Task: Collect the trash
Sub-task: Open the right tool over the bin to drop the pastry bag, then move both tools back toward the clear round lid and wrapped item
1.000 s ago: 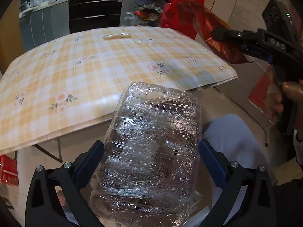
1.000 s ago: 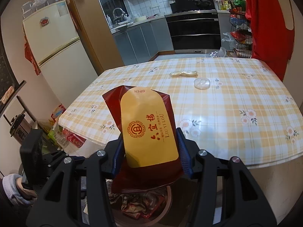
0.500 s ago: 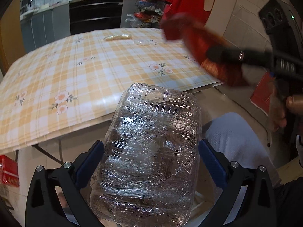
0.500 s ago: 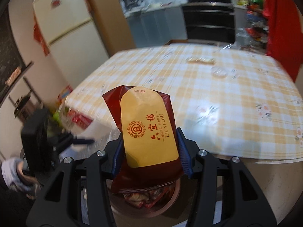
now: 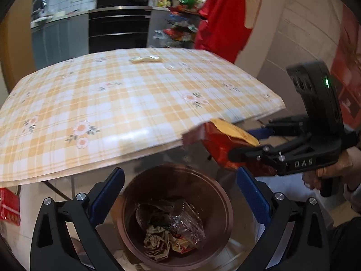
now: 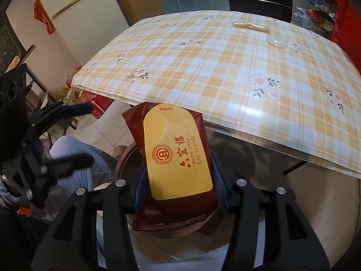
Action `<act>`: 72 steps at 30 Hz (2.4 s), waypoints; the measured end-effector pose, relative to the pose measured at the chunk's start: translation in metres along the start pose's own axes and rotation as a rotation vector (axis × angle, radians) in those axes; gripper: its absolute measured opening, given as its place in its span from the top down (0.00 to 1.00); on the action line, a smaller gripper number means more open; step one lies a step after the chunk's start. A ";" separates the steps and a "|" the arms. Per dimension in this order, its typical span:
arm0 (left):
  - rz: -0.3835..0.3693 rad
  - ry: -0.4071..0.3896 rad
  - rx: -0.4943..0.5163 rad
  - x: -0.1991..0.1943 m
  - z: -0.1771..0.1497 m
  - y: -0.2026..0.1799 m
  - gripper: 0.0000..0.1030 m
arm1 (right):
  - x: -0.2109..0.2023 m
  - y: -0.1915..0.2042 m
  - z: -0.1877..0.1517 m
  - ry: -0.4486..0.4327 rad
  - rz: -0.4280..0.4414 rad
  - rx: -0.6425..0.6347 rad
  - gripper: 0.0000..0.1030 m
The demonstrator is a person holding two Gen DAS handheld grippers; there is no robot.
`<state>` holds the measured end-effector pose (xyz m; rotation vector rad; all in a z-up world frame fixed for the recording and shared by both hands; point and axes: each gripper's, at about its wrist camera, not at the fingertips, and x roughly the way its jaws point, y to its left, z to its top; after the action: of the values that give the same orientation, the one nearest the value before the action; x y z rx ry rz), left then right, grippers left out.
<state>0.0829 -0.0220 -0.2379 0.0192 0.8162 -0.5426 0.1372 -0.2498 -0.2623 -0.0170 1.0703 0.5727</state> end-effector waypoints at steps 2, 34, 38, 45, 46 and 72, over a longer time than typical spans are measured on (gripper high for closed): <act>0.013 -0.022 -0.023 -0.006 0.003 0.007 0.06 | 0.004 0.002 -0.001 0.016 0.006 -0.005 0.50; 0.126 -0.040 -0.163 -0.009 0.020 0.070 0.06 | -0.001 -0.061 0.038 -0.067 -0.119 0.087 0.20; 0.131 -0.034 -0.162 -0.001 0.033 0.076 0.06 | 0.000 -0.076 0.050 -0.074 -0.135 0.099 0.20; 0.124 -0.016 -0.167 0.020 0.058 0.088 0.06 | 0.010 -0.102 0.075 -0.078 -0.175 0.096 0.20; 0.124 -0.012 -0.161 0.024 0.062 0.089 0.06 | 0.013 -0.107 0.080 -0.076 -0.183 0.091 0.20; 0.142 -0.001 0.077 0.196 0.243 0.137 0.06 | 0.140 -0.239 0.255 -0.056 -0.291 0.104 0.25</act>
<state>0.4227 -0.0463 -0.2325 0.1470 0.7865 -0.4391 0.5033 -0.3215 -0.3138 -0.0641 1.0198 0.2536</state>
